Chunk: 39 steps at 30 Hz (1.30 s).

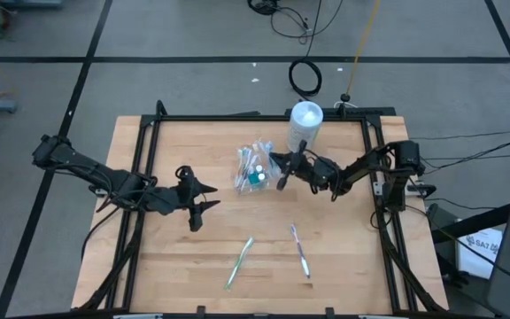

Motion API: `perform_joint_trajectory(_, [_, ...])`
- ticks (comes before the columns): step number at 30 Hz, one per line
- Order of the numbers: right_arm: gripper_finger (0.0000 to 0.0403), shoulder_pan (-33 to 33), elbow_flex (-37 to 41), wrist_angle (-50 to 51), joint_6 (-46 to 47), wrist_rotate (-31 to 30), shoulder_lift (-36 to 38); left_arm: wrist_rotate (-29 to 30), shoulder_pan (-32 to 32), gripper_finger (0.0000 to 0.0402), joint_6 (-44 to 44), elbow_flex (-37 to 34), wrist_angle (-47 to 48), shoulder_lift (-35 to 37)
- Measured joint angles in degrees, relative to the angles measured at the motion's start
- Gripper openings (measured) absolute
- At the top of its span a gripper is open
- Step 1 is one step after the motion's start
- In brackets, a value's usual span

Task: Pick & Place toothbrushing station
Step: Put the blue toothbrush into the transparent organizer, then put the green toothbrush into the transparent organizer

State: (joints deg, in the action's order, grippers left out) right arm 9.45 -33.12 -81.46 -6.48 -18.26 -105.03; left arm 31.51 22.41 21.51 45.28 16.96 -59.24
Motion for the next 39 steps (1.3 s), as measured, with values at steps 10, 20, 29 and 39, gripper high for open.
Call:
perform_joint_trajectory(10, [0.0000,-1.26,-0.13,6.60,1.16,0.02,0.09,1.39,0.00,0.0179,0.15,-0.02,-0.03,0.00])
perform_joint_trajectory(20, [0.0050,-1.29,0.00,6.72,0.92,0.15,0.04,1.72,0.00,0.0179,1.15,0.00,-0.03,0.00])
perform_joint_trajectory(29, [0.0130,-1.33,0.02,8.04,1.31,0.15,3.31,1.06,0.00,0.0179,1.90,-0.02,-0.05,-0.02])
perform_joint_trajectory(39, [0.0175,-1.33,0.02,22.20,1.32,0.19,15.81,1.32,0.00,0.0179,5.92,-0.04,-1.04,-3.26])
